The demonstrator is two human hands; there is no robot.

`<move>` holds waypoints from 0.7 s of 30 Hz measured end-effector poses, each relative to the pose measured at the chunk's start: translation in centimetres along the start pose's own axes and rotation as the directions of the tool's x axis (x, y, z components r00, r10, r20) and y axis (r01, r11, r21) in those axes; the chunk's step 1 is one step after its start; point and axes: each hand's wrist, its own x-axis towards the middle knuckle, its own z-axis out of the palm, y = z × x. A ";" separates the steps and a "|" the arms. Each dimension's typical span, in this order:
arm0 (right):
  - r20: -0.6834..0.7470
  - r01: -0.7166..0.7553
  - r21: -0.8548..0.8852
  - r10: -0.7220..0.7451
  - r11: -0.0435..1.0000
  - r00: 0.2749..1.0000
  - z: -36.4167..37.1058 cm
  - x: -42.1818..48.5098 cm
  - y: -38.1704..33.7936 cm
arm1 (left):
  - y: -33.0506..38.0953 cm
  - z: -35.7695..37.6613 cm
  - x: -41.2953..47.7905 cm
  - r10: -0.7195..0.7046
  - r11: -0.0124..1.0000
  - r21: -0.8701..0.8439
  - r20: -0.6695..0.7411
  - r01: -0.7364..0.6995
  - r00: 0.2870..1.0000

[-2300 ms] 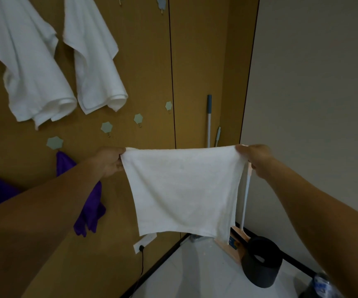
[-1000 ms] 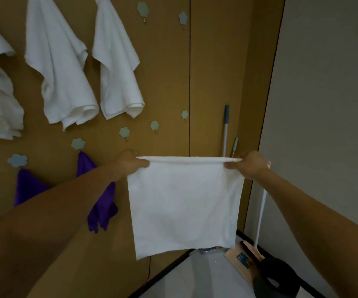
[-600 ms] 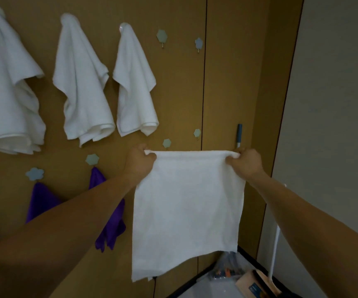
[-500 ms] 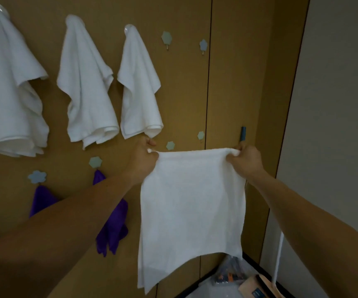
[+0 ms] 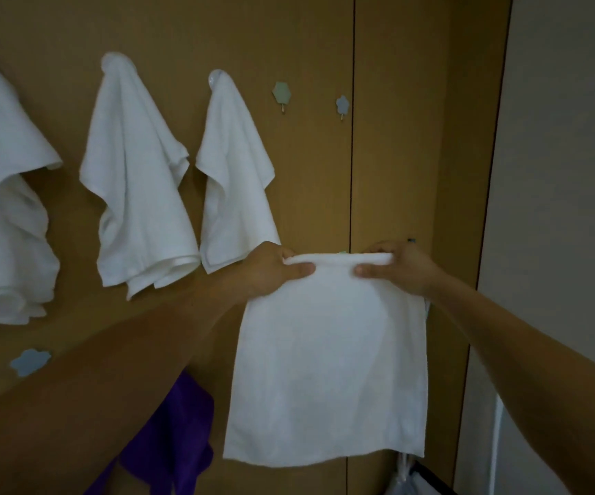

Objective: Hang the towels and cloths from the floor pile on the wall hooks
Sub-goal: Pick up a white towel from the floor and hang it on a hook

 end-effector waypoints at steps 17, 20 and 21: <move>-0.446 0.323 0.107 -0.245 0.940 0.861 -3.2 23.1 0.6 | 8.1 -2.8 20.9 0.176 0.979 0.157 -0.349 -0.128 0.920; -0.467 0.409 0.119 -0.313 0.905 0.827 -2.9 27.0 -1.2 | 8.4 -4.8 23.8 0.171 0.978 0.191 -0.499 -0.084 0.850; -0.473 0.436 0.136 -0.329 0.890 0.818 -2.8 28.3 -1.9 | 8.4 -5.5 24.5 0.183 0.973 0.217 -0.541 -0.075 0.821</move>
